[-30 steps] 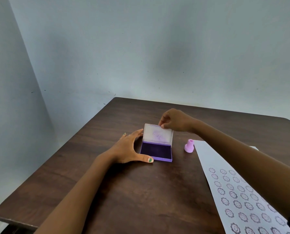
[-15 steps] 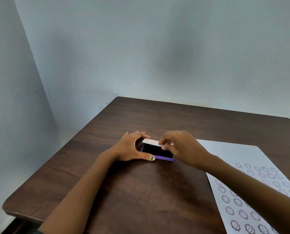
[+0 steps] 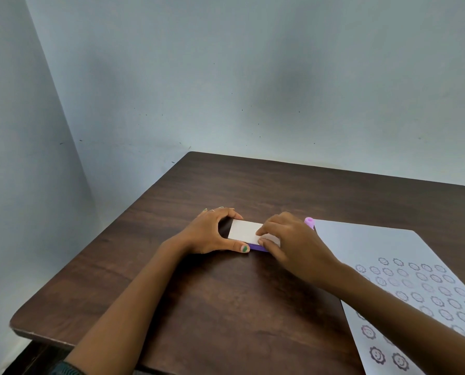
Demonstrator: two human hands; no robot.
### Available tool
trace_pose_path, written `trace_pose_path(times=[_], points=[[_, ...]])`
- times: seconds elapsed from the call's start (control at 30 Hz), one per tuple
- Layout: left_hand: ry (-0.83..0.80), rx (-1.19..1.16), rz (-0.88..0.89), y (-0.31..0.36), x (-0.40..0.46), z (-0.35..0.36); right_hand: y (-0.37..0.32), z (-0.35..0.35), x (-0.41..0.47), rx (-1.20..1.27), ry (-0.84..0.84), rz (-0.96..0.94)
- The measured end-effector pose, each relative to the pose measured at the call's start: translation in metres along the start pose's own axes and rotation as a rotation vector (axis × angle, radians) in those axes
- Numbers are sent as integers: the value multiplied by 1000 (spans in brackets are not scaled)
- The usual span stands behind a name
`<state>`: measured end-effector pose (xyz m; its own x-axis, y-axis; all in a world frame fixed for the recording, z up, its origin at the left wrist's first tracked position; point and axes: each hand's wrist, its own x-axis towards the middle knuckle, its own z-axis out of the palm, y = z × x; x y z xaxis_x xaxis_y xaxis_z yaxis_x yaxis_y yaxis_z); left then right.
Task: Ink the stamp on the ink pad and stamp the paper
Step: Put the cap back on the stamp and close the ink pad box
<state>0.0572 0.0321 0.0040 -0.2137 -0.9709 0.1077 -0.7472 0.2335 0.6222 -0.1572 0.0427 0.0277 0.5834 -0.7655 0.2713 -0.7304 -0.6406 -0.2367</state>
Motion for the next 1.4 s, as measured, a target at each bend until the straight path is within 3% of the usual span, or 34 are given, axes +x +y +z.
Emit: trace_pose_path(times=[0.23,0.77,1.1,1.27,1.4], points=[[4,1,1,-2,1,0,2,5,-3,34,-57,11],[23,32,-3,3,-2,3,-3,18,-11,-76,108,-49],[94,261,262,39,-9,33,-8,18,-17,-92,278,-28],[62,341,260,42,-11,41,-2,11,-18,-25,166,15],[70,382,247,43,-12,45,3,-7,-33,-33,369,-11]])
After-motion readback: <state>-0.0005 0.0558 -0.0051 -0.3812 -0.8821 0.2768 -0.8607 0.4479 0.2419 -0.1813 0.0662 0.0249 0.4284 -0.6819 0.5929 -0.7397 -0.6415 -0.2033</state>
